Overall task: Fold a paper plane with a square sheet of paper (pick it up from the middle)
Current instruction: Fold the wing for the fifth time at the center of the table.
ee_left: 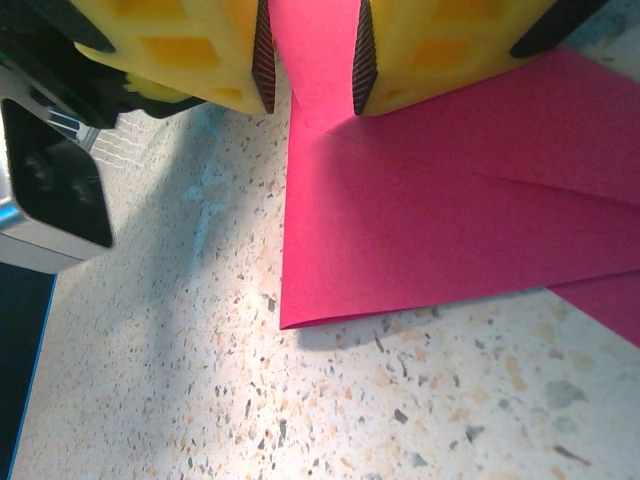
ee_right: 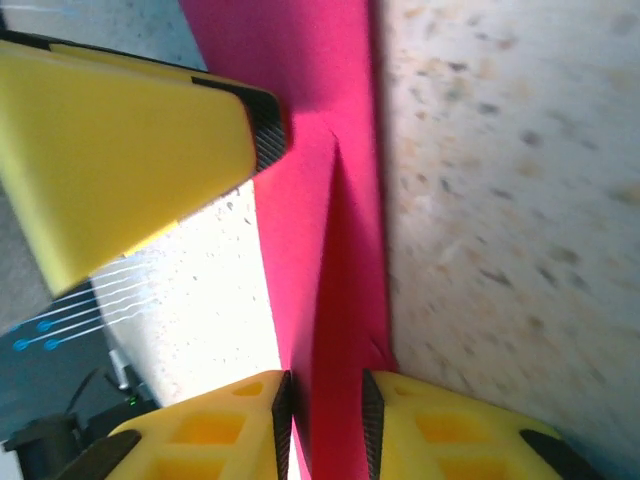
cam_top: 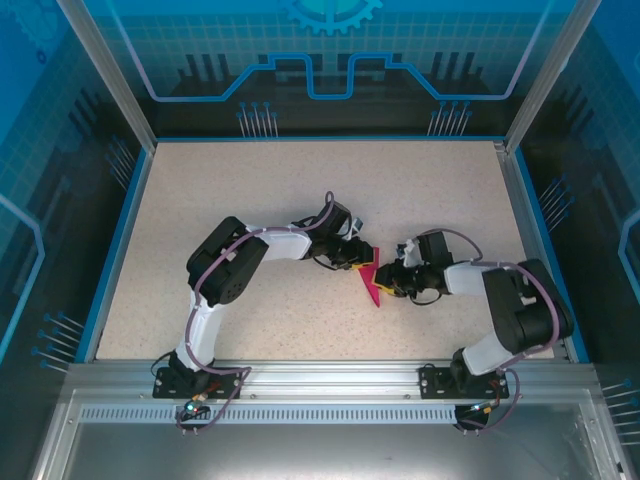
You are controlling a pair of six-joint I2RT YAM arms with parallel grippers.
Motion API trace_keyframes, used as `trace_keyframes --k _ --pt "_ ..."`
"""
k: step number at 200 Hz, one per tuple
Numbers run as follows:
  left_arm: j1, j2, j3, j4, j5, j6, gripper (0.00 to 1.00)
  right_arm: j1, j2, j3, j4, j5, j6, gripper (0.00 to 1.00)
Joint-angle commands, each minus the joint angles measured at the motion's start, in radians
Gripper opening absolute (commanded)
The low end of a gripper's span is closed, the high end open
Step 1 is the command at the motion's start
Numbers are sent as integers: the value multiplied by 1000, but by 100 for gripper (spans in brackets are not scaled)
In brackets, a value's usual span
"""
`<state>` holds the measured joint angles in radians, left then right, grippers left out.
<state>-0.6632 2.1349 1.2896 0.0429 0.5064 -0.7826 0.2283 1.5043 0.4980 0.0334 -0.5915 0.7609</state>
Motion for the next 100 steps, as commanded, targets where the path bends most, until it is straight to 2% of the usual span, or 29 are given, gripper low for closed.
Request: trace_keyframes --k 1,25,45,75,100 --pt "-7 53 -7 -79 -24 25 30 -4 -111 7 -229 143 -38 29" --pt "-7 51 -5 -75 -18 27 30 -2 -201 7 -212 80 -24 22" --pt "-13 52 4 -74 -13 28 30 7 -227 0 -122 8 13 19" --pt "-16 53 9 -71 -8 25 31 44 -117 28 -13 -72 67 15" --pt "-16 51 7 -67 -6 22 31 98 -11 62 39 -62 93 13"
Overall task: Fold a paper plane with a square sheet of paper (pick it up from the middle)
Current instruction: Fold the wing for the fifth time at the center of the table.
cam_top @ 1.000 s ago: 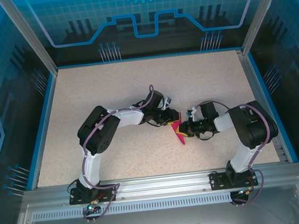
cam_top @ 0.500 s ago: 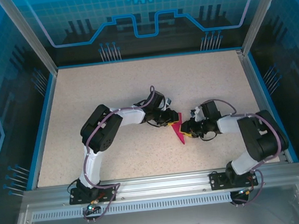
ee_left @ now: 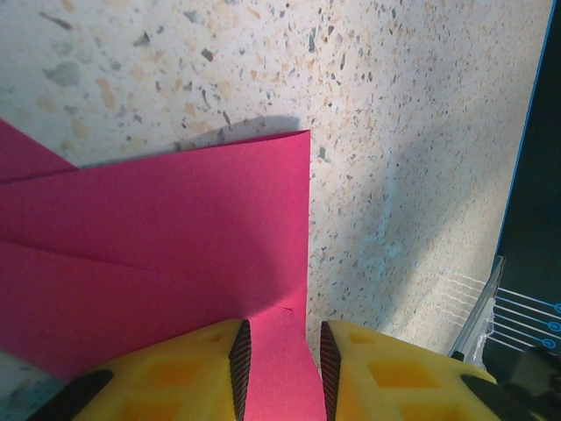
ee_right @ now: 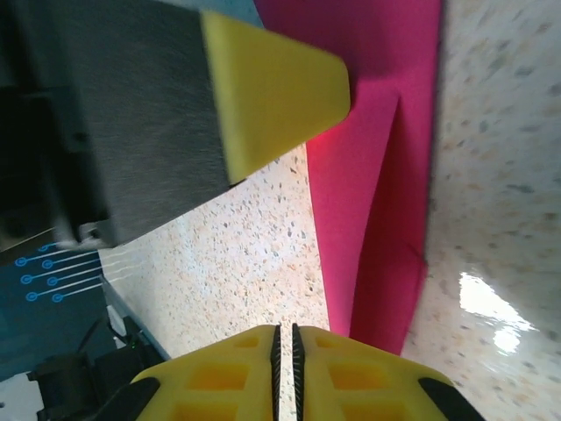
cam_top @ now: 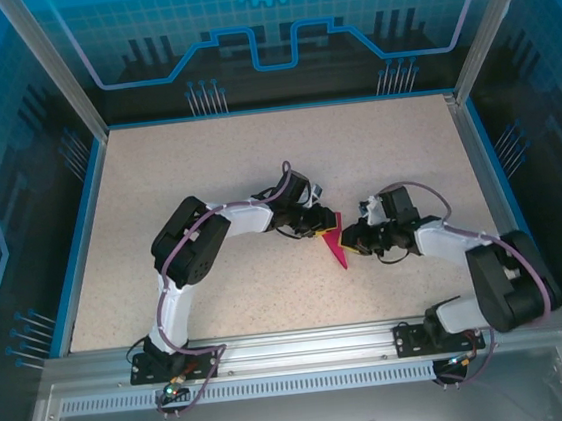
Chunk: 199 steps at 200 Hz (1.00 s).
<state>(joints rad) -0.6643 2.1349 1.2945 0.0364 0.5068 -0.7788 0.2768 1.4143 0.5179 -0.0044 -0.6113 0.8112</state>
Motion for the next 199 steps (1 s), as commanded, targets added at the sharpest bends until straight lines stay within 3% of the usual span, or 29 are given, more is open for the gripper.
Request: trace_keyframes --k 1,70,151,199 --pt "-16 51 1 -61 -6 18 30 52 83 42 80 -41 45 13" --pt "-16 51 -2 -54 3 18 31 54 195 66 85 -40 19 12" --pt "-16 56 -1 -66 -15 0 30 53 252 -34 97 -55 -4 11" --pt "-17 61 -6 -72 -28 -12 30 69 196 -2 -91 -2 -95 11"
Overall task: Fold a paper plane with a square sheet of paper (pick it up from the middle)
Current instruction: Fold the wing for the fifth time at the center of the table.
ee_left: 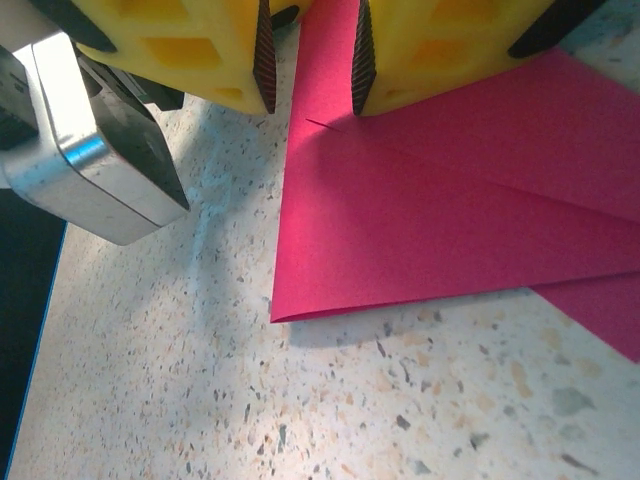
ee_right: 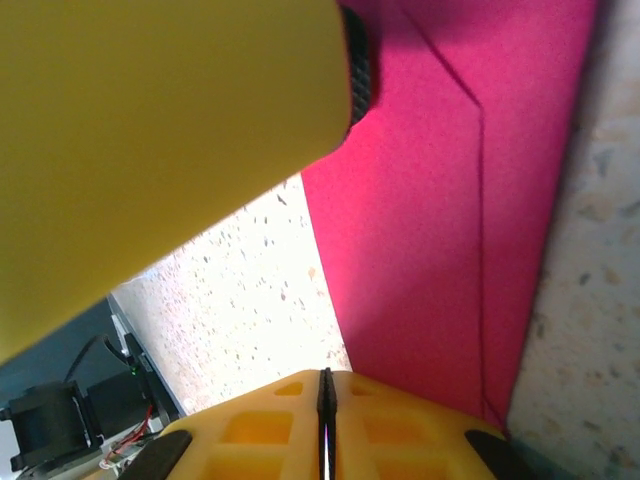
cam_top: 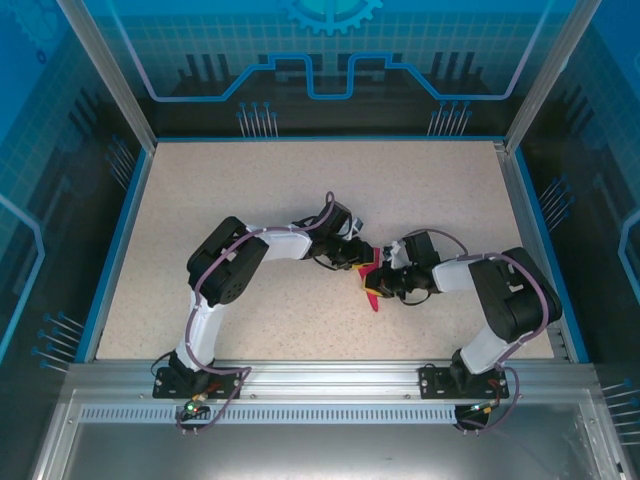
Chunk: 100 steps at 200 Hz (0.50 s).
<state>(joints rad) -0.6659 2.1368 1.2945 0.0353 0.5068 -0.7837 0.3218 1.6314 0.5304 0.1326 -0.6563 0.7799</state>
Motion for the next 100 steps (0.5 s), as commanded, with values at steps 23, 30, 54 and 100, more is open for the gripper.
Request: trace_keyframes --k 23,30,54,100 --pt "-15 63 0 -77 -30 -11 29 46 -49 2 -285 48 -96 11" --pt "-14 66 2 -78 -31 -12 29 58 -50 11 -307 59 -103 11" --pt "-15 68 4 -85 -38 -16 29 79 -21 26 -338 87 -104 11" --pt "-14 65 2 -92 -40 -20 29 99 -79 23 -362 83 -86 9"
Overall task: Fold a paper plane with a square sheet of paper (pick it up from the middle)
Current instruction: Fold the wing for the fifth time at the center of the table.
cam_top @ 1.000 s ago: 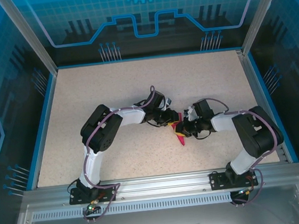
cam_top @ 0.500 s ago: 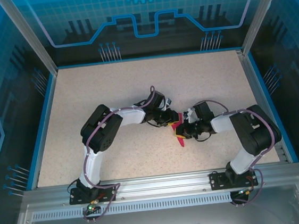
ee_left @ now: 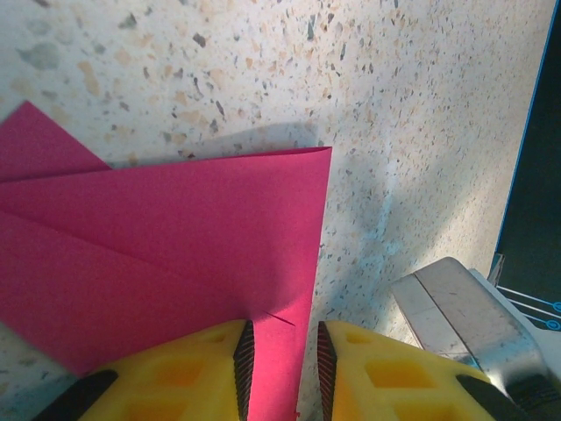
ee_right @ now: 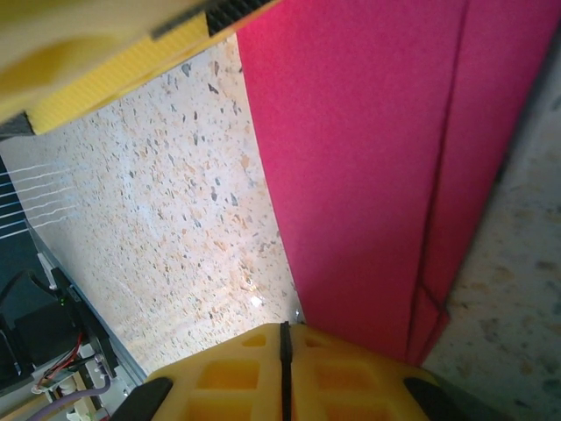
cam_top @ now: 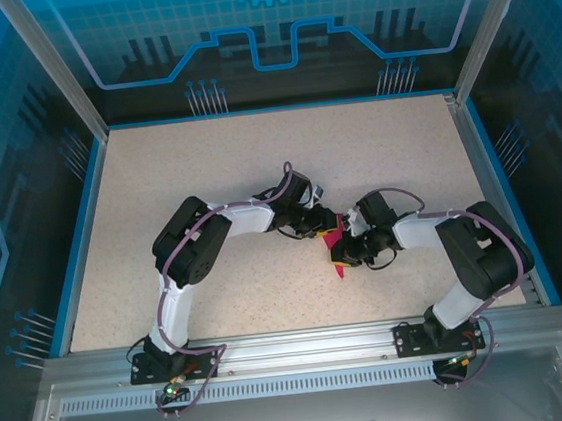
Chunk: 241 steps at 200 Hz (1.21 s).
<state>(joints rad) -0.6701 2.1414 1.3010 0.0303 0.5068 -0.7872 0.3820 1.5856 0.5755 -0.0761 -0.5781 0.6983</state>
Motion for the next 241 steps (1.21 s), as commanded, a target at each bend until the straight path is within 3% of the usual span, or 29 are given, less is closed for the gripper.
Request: trace_keyframes --k 1,70,113,150,177,241 --pt "-10 61 -5 -88 -40 -17 29 41 -36 -22 -154 4 -5 9" --pt "-8 57 -4 -86 -38 -19 29 56 -12 -65 -110 -16 17 9" --pt "-10 51 -7 -92 -42 -16 29 57 -77 -67 -141 -7 13 10" --pt "-10 53 -6 -91 -42 -20 29 56 -62 -122 -64 -31 40 8" --pt "-9 54 -2 -95 -42 -16 29 57 -114 -132 -101 -6 31 10" --pt "-10 49 -4 -93 -42 -17 29 44 -67 -191 -84 25 34 9"
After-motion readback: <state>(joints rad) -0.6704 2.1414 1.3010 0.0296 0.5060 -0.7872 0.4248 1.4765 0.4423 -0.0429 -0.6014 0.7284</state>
